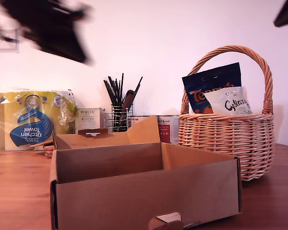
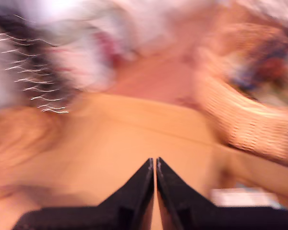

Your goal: Move the bags of Easter eggs from the cardboard box on the left into the woven basket on the right side.

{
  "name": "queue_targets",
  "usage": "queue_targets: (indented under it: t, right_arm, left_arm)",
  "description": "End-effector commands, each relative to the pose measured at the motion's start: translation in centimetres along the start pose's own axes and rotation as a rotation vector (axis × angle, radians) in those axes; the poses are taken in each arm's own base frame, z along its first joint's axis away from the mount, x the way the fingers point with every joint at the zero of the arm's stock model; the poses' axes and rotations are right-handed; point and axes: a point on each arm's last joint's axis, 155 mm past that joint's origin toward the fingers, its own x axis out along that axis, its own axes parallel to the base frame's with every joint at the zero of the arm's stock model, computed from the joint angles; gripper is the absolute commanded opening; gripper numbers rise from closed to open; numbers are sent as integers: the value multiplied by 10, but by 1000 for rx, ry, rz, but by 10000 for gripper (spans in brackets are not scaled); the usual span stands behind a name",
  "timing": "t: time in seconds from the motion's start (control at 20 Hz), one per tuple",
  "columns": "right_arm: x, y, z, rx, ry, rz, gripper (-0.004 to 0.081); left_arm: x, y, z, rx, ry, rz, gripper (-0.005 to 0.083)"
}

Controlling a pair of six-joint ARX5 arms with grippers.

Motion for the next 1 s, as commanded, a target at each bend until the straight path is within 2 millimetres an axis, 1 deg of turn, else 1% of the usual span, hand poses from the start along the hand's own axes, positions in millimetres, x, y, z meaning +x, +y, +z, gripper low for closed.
queue_targets:
  t: [0.0, 0.05, 0.1, 0.25, 0.35, 0.45, 0.6, 0.8, 0.95]
  right_arm:
    - [-8, 1, -1, 1, -24, 0, -12]
    - [-14, 2, 1, -2, -37, -1, -12]
    - [-23, 2, 9, -6, -71, -2, -12]
    - [-45, 10, 22, -14, -144, 18, -12]
    - [-55, 14, 22, 25, -149, 34, -12]
    - [-57, 15, 16, 29, -130, 35, -12]
    - [-54, 15, 4, 33, -81, 36, -12]
    - [-50, 16, -17, 42, 6, 41, -12]
    - [-49, 17, -31, 47, 64, 44, -12]
  left_arm:
    - [-16, 8, -8, -29, -32, 25, -23]
    - [-29, 13, -10, -31, -55, 46, -23]
    - [-42, 17, -9, -32, -87, 63, -23]
    - [-78, 13, -1, -53, -152, 73, -24]
    - [-97, 10, 8, -46, -196, 73, -23]
    - [-109, 7, 7, -46, -199, 69, -24]
    - [-115, 6, 4, -43, -194, 70, -24]
    - [-114, 6, 0, -45, -176, 69, -23]
    - [-107, 6, -6, -49, -148, 67, -24]
